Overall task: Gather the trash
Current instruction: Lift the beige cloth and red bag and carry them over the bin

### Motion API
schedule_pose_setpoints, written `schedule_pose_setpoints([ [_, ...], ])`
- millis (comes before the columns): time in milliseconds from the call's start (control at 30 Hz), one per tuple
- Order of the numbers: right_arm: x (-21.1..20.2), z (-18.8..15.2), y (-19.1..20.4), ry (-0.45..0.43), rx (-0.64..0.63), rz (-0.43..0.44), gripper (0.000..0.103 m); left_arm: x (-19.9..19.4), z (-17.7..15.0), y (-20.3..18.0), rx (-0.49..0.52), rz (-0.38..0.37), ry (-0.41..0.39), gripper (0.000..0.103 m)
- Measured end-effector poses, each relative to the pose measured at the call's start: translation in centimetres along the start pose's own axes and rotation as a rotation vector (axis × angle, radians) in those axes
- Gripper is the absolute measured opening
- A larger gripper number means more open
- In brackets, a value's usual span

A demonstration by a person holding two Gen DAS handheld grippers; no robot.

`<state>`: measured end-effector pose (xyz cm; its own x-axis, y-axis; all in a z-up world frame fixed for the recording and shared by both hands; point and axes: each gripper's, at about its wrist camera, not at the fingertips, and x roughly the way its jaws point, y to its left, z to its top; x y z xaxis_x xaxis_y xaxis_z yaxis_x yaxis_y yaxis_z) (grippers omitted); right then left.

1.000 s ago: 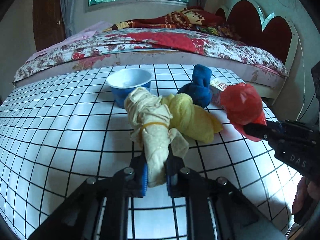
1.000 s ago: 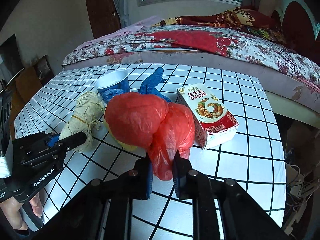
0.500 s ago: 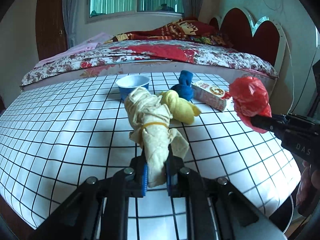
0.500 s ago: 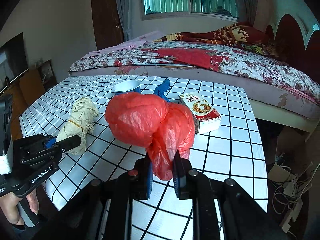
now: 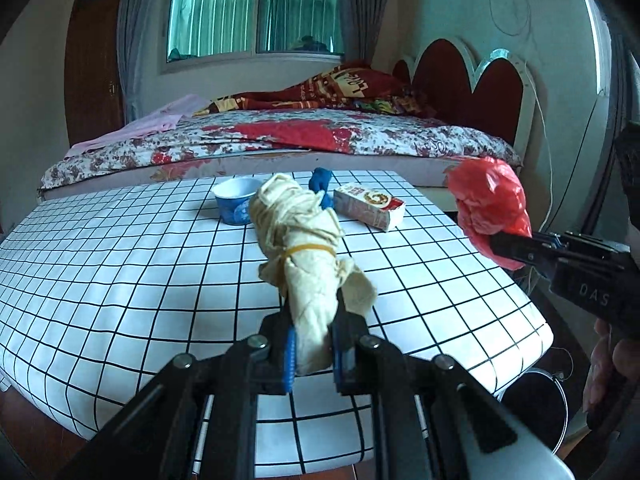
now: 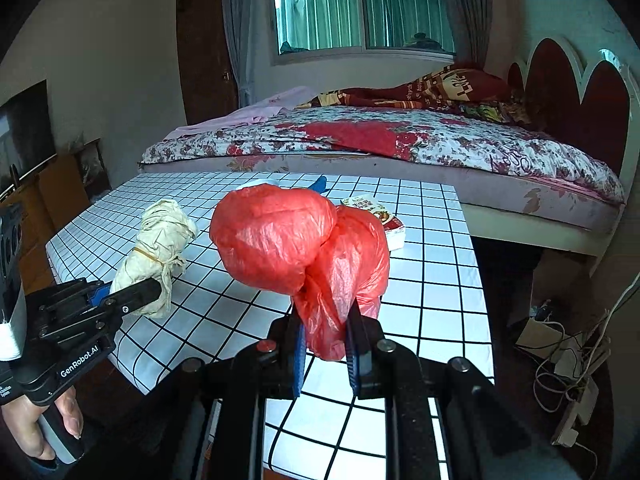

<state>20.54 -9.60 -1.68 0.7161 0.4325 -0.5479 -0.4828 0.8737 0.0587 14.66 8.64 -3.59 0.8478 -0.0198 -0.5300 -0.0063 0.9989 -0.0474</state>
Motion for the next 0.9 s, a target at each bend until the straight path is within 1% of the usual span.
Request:
schedule_pose_setpoints([
  [167, -2.5, -1.2, -1.0, -0.025, 0.025, -0.028, 0.017, -1.3, -0.7, -2.0, 0.025, -0.036, -0.016, 0.015],
  [533, -7.3, -4.2, -3.8, -0.045, 0.078, -0.099, 0.017, -3.3, -1.9, -7.1, 0.082, -0.134, -0.035, 0.015],
  [900, -10.2, -7.8, -7.5, -0.028, 0.130, -0.190, 0.017, -3.5, -3.0, -12.0, 0.161, -0.217, -0.023, 0.015],
])
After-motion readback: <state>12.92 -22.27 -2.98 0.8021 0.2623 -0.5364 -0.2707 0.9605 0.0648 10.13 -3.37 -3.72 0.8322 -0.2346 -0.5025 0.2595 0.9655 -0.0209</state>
